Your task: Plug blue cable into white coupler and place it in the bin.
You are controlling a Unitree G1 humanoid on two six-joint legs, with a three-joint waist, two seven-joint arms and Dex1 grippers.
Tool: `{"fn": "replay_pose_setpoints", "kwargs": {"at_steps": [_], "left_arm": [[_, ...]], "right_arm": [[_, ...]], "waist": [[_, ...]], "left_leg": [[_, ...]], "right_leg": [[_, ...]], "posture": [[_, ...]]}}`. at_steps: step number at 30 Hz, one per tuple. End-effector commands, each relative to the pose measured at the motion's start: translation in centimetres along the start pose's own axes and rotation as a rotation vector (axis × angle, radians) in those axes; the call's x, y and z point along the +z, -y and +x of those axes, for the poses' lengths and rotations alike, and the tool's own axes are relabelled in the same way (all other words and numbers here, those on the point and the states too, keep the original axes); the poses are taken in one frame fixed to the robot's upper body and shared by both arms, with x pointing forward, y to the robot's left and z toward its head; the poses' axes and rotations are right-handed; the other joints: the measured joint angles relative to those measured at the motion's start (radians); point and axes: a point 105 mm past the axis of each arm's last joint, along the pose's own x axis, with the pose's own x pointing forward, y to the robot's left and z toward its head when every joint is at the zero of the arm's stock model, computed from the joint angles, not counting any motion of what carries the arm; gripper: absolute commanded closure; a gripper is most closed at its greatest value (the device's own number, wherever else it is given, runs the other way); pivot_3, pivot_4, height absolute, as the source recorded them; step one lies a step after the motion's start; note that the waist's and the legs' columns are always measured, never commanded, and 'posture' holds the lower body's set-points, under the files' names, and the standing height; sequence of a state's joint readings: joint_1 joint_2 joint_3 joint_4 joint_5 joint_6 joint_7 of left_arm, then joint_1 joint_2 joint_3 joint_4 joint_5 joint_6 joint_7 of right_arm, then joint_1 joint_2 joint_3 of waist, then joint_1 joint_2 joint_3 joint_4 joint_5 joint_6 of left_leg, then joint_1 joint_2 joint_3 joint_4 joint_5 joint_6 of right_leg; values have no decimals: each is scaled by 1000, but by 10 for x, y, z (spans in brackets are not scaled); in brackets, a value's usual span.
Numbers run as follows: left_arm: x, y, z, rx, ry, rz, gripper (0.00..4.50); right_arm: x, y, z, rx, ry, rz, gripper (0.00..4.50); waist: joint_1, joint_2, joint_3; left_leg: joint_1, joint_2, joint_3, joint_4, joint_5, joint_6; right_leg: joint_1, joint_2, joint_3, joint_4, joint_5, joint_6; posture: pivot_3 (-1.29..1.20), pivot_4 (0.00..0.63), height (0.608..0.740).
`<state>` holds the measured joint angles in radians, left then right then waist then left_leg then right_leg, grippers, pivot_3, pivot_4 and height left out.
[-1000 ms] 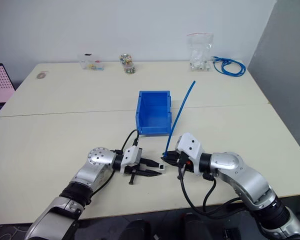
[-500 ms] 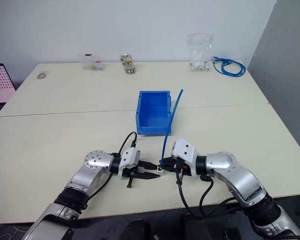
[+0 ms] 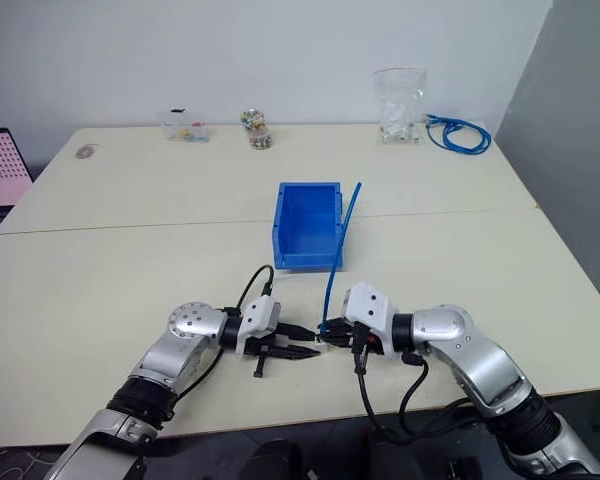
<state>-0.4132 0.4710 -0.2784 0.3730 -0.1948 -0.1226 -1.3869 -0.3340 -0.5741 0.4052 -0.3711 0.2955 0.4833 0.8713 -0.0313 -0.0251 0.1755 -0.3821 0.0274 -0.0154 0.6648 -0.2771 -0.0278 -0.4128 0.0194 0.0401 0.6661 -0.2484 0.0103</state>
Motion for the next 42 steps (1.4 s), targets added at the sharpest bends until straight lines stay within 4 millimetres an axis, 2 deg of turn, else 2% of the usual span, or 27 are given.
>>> {"fn": "replay_pose_setpoints", "kwargs": {"at_steps": [1, 17, 25, 32, 42], "left_arm": [[-13, 13, 6, -54, -43, -34, 3728], [-15, 18, 4, -37, -46, -48, 3728], [-15, 17, 3, -27, -47, -48, 3728], [-15, 17, 4, -17, -47, -49, 3728], [-16, 19, 2, -13, -53, -58, 3728]], "right_arm": [[-10, -4, 1, 23, -27, 22, 4348], [-16, 9, 3, 27, -45, 19, 4348], [-21, 0, 7, 85, -72, -15, 4348], [-34, -3, 12, 107, -109, -40, 4348], [-34, -9, 10, 151, -110, 11, 4348]], "waist": [[0, 0, 0], [0, 0, -7], [0, 1, -12], [0, 1, -16], [-1, 1, -17]], "left_leg": [[1, 0, 0, 0, 0, 0], [2, 0, -1, 0, 0, 0], [3, 0, -1, -1, 0, 0], [4, 0, -1, -1, 0, 0], [7, 0, -1, -2, 0, 0]], "right_leg": [[1, 0, 0, 0, 0, 0], [3, 0, 0, 0, 0, 0], [3, 0, 0, 0, 0, -1], [4, 0, 0, -1, -1, -1], [6, 0, 0, -1, -1, -2]], "posture": [[0, 150, 740], [0, 150, 740], [0, 150, 740], [0, 150, 740], [0, 150, 740]]}}
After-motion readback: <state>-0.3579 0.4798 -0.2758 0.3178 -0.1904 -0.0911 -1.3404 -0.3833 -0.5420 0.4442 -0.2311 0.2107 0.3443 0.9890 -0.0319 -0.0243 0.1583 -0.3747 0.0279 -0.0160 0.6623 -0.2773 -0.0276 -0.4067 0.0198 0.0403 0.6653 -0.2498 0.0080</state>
